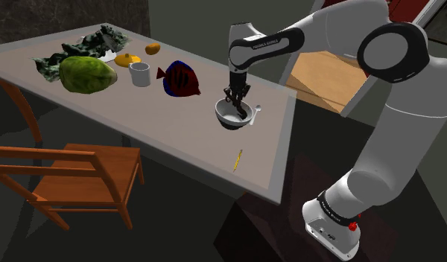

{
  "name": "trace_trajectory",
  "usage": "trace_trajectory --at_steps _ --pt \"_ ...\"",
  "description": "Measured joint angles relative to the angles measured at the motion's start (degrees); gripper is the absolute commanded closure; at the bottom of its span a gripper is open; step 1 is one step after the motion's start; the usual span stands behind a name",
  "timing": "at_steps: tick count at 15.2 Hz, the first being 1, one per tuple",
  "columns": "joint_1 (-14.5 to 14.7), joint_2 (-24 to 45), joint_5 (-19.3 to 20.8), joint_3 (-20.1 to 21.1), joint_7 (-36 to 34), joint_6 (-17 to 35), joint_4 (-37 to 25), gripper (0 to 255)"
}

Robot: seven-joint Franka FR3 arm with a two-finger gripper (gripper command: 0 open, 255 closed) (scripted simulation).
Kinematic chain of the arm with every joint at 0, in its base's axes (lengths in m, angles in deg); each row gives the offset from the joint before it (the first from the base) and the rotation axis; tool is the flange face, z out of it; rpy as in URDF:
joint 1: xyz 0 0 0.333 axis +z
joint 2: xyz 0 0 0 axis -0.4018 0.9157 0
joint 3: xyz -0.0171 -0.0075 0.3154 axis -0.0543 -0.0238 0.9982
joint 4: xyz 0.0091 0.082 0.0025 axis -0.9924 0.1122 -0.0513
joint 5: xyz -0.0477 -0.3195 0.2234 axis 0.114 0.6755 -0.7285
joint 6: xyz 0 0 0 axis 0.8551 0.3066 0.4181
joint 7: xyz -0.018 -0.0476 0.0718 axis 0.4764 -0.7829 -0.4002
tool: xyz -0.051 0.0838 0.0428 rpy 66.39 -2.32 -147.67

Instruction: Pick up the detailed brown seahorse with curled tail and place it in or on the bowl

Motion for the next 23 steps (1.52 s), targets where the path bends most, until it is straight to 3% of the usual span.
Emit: trace_trajectory --at_steps 9,10,16,23 --pt "-0.01 1.14 0.25 -0.12 -0.20 1.83 0.69 255" --pt "-0.01 1.14 0.25 -0.12 -0.20 1.84 0.69 0" --pt "-0.01 1.14 0.25 -0.12 -0.20 1.84 0.68 0" --pt "0.34 -0.26 -0.32 0.23 0.17 -4.82 -4.63 0"
